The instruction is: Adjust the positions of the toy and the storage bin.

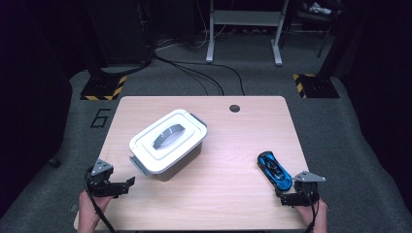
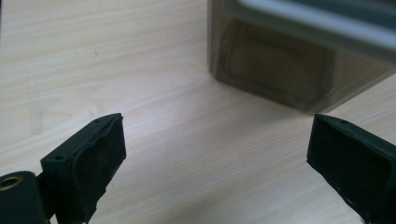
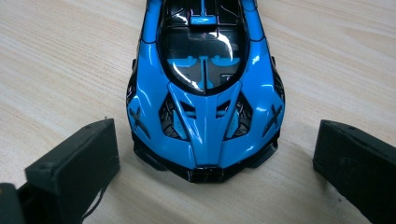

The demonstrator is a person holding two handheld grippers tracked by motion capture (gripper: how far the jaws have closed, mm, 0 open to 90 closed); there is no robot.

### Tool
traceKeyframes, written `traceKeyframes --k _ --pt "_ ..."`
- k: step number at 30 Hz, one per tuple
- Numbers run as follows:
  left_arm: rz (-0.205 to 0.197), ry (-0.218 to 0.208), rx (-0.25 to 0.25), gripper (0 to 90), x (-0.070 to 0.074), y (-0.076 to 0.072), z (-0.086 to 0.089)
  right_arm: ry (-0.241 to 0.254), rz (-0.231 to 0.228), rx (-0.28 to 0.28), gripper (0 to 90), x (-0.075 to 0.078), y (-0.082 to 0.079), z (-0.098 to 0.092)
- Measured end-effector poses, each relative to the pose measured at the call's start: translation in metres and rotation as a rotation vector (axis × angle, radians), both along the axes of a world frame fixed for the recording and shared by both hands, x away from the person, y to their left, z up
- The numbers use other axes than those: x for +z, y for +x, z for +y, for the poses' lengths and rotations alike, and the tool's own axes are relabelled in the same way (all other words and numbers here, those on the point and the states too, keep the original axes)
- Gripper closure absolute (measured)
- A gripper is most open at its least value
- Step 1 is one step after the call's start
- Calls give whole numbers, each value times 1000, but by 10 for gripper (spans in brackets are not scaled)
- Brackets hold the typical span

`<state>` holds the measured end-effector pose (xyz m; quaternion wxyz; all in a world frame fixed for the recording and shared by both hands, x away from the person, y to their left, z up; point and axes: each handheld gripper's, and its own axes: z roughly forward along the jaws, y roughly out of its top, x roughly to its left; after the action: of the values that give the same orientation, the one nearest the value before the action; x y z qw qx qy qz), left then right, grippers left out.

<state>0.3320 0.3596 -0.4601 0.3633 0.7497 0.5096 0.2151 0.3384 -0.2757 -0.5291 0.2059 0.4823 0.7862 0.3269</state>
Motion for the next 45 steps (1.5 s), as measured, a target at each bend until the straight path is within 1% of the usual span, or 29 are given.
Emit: traceKeyframes --k 2,4,7,9,11,15,17,19,20,23,24,25,26,28,29,31,33,34,36,37,39,40,41,42,43,45 --pt "-21 -5 -8 46 14 -3 1 0 -2 1 0 0 0 0" --pt "-39 1 -13 45 26 -5 0 0 -2 1 0 0 0 0" --pt "-67 -4 -25 43 44 -5 -4 0 -2 1 0 0 0 0" --pt "-74 -7 -38 46 54 -2 -10 3 -1 0 0 0 0 0" --pt "-73 6 -57 46 62 3 -18 3 0 -1 0 0 0 0" --pt "-78 33 -88 47 70 17 -38 4 0 -1 0 0 0 0" --pt "-80 43 -108 50 73 24 -49 5 0 -2 0 0 0 0" --pt "-82 65 -135 71 74 32 -59 7 0 -5 0 0 0 0" --pt "-76 69 -144 80 74 35 -63 8 -1 -6 0 0 1 0" --pt "-61 89 -168 152 74 46 -74 9 0 -6 0 0 0 0" --pt "-60 98 -176 162 74 50 -77 9 0 -7 0 0 0 0" --pt "-59 99 -182 194 74 53 -79 10 2 -10 0 0 0 0" --pt "-51 108 -195 237 74 56 -80 11 2 -12 0 0 0 0" --pt "-52 116 -202 294 73 62 -83 9 1 -11 0 0 0 0" --pt "-47 121 -215 342 72 65 -84 9 1 -11 0 0 0 0" --pt "-42 133 -233 380 71 69 -86 7 -2 -7 0 0 1 0" --pt "-39 116 -259 442 70 72 -88 7 -3 -8 0 0 1 0" --pt "-42 120 -262 462 70 73 -88 7 -3 -8 0 0 1 0" --pt "-42 100 -265 517 70 75 -90 9 0 -12 1 0 0 0" --pt "-41 99 -270 545 70 76 -91 8 -1 -11 1 0 1 0" --pt "-43 96 -263 623 69 78 -95 9 -1 -13 2 0 1 0" --pt "-44 103 -257 636 69 78 -96 9 -2 -12 2 0 1 0" --pt "-44 94 -247 638 69 78 -98 8 -2 -12 3 0 1 0" --pt "-48 99 -237 640 68 78 -100 8 -1 -13 3 0 0 0" --pt "-42 97 -236 641 69 78 -100 8 -1 -13 3 0 0 -1" --pt "-39 81 -224 641 68 77 -101 9 -1 -12 3 0 1 -1"
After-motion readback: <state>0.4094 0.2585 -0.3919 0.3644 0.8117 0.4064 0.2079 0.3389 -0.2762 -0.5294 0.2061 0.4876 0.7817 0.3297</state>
